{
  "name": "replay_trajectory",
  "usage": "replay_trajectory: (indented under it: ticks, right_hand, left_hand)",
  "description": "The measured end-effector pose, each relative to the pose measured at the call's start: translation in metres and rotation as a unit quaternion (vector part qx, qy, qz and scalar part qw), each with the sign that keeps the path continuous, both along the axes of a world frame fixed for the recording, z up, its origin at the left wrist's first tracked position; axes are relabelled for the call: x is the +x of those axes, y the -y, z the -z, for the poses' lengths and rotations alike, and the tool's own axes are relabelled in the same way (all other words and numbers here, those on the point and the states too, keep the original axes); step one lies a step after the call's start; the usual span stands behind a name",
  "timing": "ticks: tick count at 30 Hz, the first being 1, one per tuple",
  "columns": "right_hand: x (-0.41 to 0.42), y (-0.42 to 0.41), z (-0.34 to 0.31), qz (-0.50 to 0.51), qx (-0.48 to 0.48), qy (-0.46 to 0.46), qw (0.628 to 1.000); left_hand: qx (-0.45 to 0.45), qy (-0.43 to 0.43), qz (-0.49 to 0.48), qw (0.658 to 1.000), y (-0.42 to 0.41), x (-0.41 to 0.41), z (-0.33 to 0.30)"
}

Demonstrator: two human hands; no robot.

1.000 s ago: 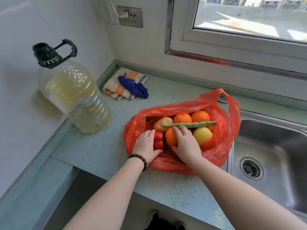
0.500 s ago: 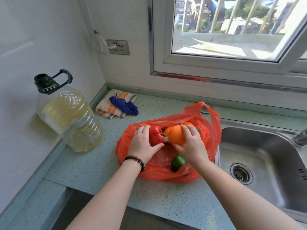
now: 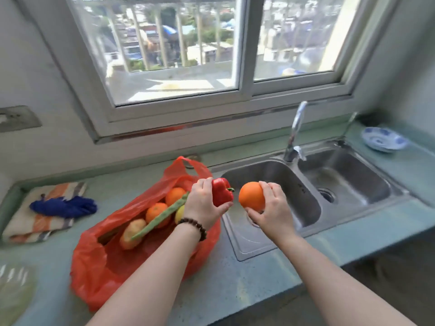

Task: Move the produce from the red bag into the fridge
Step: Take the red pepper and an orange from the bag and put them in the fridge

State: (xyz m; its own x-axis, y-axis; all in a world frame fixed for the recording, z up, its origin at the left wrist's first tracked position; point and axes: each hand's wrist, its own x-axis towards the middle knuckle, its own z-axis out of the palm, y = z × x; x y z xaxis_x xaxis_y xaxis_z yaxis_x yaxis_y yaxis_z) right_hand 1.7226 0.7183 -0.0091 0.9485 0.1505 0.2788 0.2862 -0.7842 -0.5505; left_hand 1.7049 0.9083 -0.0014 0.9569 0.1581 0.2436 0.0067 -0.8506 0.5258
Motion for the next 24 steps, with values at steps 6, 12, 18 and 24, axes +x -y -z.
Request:
replay_trajectory:
  ticks: [6,12,18,24]
  right_hand:
    - [-0.047,0.091,-0.003,0.165,0.004,0.007,0.986]
    - [-0.133,0.16,0.006,0.328,0.013,0.005,0.944]
    - [-0.234,0.221,0.018,0.48,0.03,0.012,0.877]
    - [-0.349,0.273,0.019,0.622,0.01,0.016,0.783]
  left_hand:
    - [-0.03,-0.003,0.154,0.988,0.087,0.003,0.007]
    - [-0.025,-0.01,0.303,0.953,0.171,-0.022,0.017]
    - [-0.028,-0.03,0.44,0.897,0.269,-0.071,0.022]
    - [-0.024,-0.034,0.577,0.815,0.372,-0.146,0.019]
